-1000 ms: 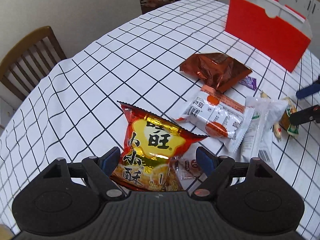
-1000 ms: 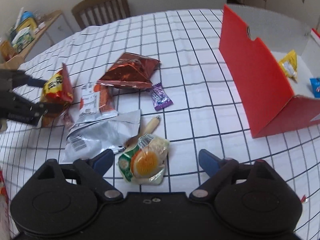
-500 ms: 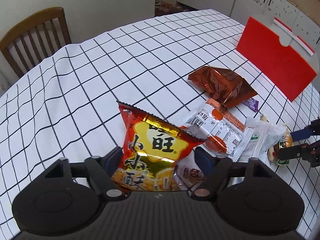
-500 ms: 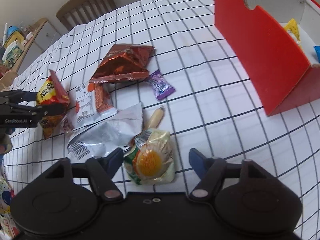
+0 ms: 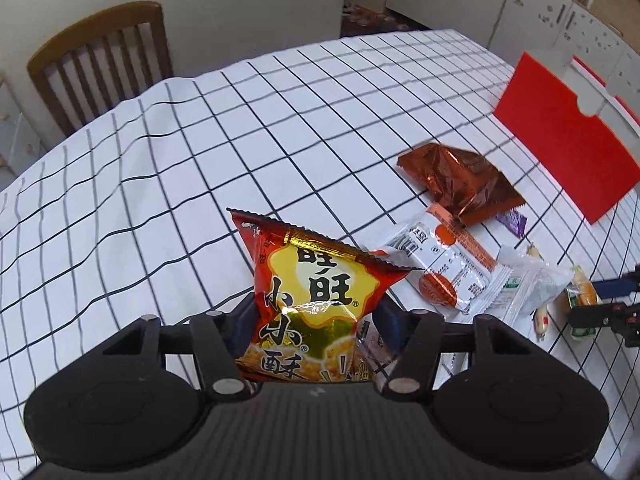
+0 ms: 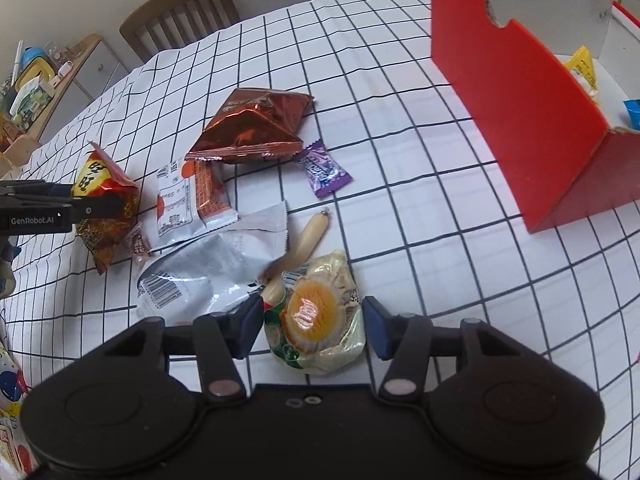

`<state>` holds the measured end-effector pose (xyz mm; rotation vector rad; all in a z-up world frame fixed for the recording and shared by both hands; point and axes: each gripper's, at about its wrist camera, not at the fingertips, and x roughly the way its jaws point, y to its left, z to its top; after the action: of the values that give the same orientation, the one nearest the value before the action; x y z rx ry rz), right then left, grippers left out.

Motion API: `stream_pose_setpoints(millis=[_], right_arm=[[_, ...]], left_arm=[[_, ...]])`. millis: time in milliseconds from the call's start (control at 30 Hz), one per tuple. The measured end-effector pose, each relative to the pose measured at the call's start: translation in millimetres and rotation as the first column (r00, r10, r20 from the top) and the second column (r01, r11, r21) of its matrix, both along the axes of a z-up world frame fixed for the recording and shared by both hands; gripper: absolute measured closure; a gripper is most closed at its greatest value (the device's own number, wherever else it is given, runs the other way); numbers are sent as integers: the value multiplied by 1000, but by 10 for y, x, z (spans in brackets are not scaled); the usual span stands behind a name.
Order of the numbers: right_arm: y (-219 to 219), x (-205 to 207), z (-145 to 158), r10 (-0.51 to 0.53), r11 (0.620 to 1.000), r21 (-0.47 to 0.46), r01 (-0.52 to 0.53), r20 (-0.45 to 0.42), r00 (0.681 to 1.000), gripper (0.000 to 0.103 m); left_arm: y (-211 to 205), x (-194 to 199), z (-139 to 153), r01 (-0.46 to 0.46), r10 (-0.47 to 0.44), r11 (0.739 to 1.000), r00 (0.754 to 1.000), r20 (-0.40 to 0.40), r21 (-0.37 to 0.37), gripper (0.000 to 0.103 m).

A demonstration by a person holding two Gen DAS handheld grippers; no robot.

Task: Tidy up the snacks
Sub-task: 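Grasp the yellow-red chip bag with the left tool while the right tool grasps the egg snack, then carry the chip bag and egg snack over the red shoebox with both tools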

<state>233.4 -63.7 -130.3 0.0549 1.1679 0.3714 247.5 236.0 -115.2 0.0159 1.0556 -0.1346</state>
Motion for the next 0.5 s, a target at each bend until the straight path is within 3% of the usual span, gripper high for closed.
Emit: stream_pose_setpoints(millis=[500], right_arm=[[-280, -207, 458, 25, 999, 33, -27, 66, 997, 51]], left_arm=[[-95, -295, 634, -160, 165, 984, 983, 76, -74, 43]])
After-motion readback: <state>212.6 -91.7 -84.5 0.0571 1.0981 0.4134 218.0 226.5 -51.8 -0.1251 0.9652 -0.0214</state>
